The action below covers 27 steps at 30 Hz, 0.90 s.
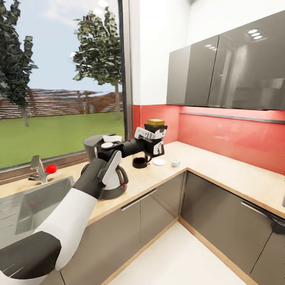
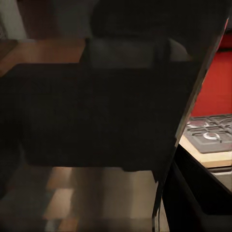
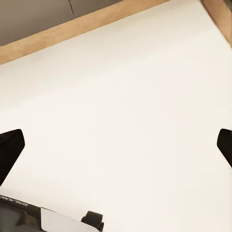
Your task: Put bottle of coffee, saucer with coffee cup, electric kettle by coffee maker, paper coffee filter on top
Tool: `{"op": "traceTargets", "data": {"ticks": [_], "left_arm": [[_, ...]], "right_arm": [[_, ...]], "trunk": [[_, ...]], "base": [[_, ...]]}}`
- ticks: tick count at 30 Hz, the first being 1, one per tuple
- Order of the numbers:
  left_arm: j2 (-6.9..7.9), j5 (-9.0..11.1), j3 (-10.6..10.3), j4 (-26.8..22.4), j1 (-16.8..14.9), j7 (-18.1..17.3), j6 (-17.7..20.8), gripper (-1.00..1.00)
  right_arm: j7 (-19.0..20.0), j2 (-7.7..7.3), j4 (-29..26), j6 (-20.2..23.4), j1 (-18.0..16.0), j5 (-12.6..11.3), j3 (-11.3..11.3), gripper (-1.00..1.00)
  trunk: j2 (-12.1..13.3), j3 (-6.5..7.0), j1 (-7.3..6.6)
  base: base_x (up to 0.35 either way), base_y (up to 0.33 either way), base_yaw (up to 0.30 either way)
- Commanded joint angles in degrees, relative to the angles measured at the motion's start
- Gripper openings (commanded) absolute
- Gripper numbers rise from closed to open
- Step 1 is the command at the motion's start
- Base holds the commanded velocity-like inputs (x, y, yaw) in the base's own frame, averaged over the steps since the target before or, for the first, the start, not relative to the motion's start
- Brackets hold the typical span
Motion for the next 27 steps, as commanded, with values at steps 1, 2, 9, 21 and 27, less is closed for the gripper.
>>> {"op": "traceTargets", "data": {"ticks": [1,2,9,21,27], "left_arm": [[-0.03,0.41,0.01,0.04,-0.06,-0.09,0.42,-1.0],[-0.03,0.41,0.01,0.05,-0.06,-0.09,0.42,-1.0],[-0.03,0.41,0.06,0.08,-0.06,-0.09,0.42,-1.0],[-0.01,0.41,0.03,0.57,-0.06,-0.09,0.42,-1.0],[-0.04,0.41,0.0,0.6,-0.06,-0.09,0.42,-1.0]], "right_arm": [[0.13,-0.03,-0.03,-0.39,-0.12,-0.61,0.43,1.0],[0.13,-0.03,-0.03,-0.39,-0.12,-0.61,0.43,1.0],[0.06,0.06,-0.03,-0.39,-0.12,-0.61,0.43,1.0],[0.06,0.06,-0.03,-0.39,-0.12,-0.61,0.43,1.0],[0.05,0.06,0.06,-0.39,-0.1,-0.56,0.43,1.0]], "trunk": [[-0.09,-0.09,0.04],[-0.09,-0.09,0.04],[-0.09,-0.09,0.04],[-0.09,-0.09,0.04],[-0.09,-0.09,0.04]], "base": [[0.072,-0.28,0.021],[0.074,-0.284,0.029],[0.059,-0.225,0.202],[0.005,-0.023,0.253],[0.0,-0.197,0.042]]}}
